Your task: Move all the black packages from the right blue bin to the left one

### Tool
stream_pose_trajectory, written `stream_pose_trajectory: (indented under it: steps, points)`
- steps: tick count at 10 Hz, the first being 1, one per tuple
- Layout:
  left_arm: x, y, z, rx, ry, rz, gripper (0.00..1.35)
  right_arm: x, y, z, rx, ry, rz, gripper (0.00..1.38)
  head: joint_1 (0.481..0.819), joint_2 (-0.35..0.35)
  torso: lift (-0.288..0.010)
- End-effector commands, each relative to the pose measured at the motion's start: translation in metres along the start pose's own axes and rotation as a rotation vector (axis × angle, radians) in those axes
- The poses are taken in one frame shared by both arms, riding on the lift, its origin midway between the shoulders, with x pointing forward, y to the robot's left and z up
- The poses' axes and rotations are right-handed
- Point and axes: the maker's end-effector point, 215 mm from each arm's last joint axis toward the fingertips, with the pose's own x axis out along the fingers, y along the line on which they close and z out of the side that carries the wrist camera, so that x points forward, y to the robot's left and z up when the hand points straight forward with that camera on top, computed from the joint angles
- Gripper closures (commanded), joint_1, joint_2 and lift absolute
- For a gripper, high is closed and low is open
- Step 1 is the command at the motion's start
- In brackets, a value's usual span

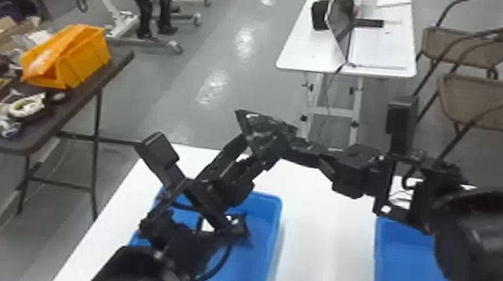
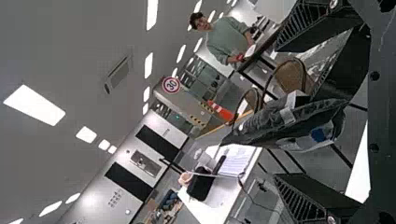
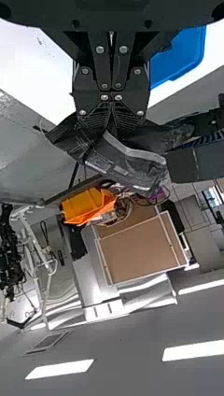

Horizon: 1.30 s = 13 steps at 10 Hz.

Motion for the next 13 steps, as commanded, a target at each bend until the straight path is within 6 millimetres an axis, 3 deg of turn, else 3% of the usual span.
stream_pose_trajectory:
  steps: [1,2,3,7,8,9,10,11,13]
  points:
    - [0.001,0.001,-0.006,-0.014,0.028,-0.001,0.3,0.003,0.004,-0.001,0.01,-0.001,0.013,1.16,0.689,0.268,-0.042]
    - [0.0,0.005,-0.007,-0.01,0.032,0.009,1.02,0.002,0.004,-0.003,0.014,0.002,0.012,1.16,0.69,0.269,-0.042]
    - [-0.002,0.008,-0.01,-0.004,0.039,0.032,1.2,0.002,0.003,-0.007,0.019,0.007,0.011,1.16,0.694,0.27,-0.042]
    - [-0.008,0.012,0.001,-0.051,-0.028,0.063,1.23,0.001,0.002,-0.014,0.034,0.015,0.007,1.13,0.695,0.283,-0.042]
    - [-0.009,0.014,0.003,-0.048,-0.035,0.067,1.23,0.0,0.001,-0.013,0.04,0.006,0.008,0.93,0.695,0.285,-0.042]
    - [-0.013,0.023,0.013,0.022,-0.065,0.093,1.23,-0.007,-0.006,-0.011,0.047,-0.02,-0.009,0.38,0.695,0.286,-0.042]
    - [-0.028,0.054,0.027,0.213,-0.084,0.179,1.23,-0.024,-0.022,-0.009,0.038,-0.038,-0.057,0.01,0.695,0.289,-0.042]
    - [-0.053,0.091,0.029,0.41,-0.058,0.286,1.23,-0.052,-0.042,-0.007,0.009,-0.052,-0.136,0.07,0.695,0.293,-0.042]
    - [-0.101,0.133,0.007,0.672,0.04,0.428,1.23,-0.119,-0.075,-0.03,0.035,-0.053,-0.299,0.28,0.695,0.306,-0.042]
